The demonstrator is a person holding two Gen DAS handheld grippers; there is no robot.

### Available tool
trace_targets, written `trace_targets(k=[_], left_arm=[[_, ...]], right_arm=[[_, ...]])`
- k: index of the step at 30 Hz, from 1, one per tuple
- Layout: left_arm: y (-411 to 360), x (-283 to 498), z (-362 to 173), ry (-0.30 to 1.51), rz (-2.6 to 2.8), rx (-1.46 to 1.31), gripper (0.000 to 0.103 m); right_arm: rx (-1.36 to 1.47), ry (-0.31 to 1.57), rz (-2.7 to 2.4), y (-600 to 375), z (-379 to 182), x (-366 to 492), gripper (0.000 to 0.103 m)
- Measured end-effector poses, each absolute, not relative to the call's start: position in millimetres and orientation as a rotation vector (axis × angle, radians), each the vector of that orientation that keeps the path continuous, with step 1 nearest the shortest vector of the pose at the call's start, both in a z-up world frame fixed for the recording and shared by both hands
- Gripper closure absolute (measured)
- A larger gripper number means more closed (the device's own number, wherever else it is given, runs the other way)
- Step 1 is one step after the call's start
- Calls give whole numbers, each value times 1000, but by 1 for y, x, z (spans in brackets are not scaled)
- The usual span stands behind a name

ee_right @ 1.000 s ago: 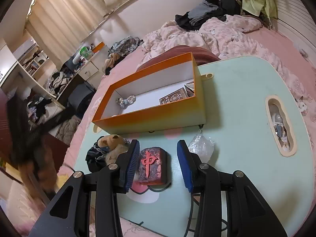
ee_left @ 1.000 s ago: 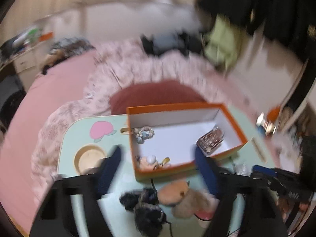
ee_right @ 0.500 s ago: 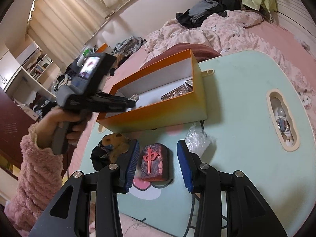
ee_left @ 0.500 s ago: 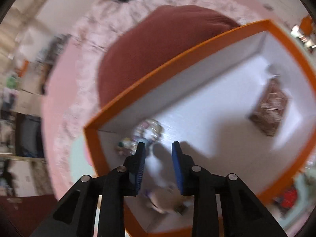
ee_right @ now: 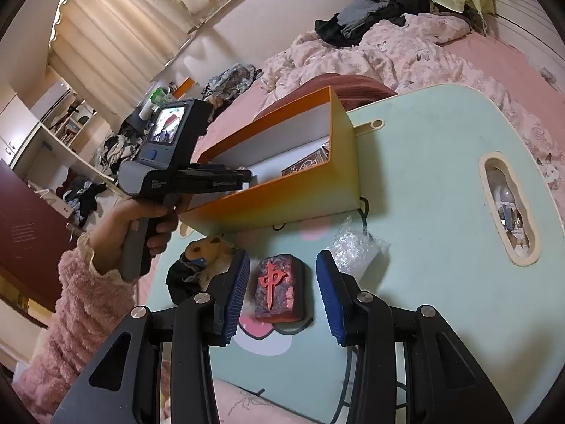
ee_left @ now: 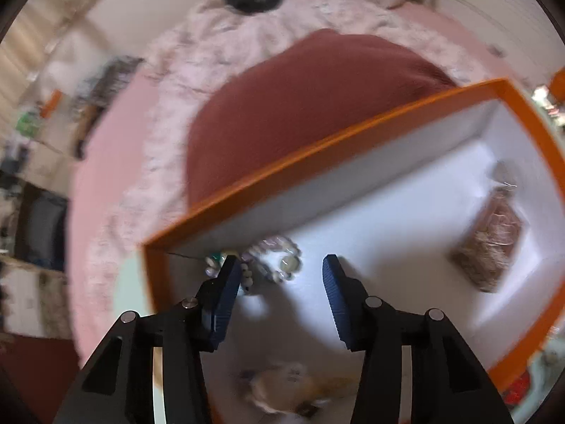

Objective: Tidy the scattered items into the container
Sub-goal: 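Reach into the box and grasp the bead bracelet with the left tool, then carry the bead bracelet out and set it on the table with the left tool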

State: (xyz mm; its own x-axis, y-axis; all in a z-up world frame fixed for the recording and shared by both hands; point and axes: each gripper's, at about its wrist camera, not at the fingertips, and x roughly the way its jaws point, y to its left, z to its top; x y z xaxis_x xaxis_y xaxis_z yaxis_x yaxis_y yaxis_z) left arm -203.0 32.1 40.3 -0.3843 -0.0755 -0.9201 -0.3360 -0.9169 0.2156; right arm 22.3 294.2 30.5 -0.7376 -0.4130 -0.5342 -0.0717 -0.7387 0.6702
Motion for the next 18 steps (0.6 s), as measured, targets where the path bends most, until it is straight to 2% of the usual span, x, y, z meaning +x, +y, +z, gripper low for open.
trace_targets(k=[4, 8, 13, 15, 16, 18], left_arm=[[31, -193, 57, 390, 2367, -1584, 58], [37, -189, 69, 473, 2470, -1509, 58], [41, -196, 40, 584, 2446, -1614, 58], [40, -196, 39, 551, 2464, -1599, 59], [38, -198, 38, 524, 2452, -1609, 61], [36, -198, 38, 478, 2416, -1616, 76]], right_arm=[[1035, -1030, -2560, 294, 30, 23, 62], [1040, -1037, -2557, 294, 28, 23, 62], [1039, -1034, -2553, 294, 29, 23, 62], [1037, -1034, -2551, 294, 29, 23, 62], [1036, -1034, -2551, 294, 29, 24, 62], [1036, -1035, -2552, 294, 29, 24, 62]])
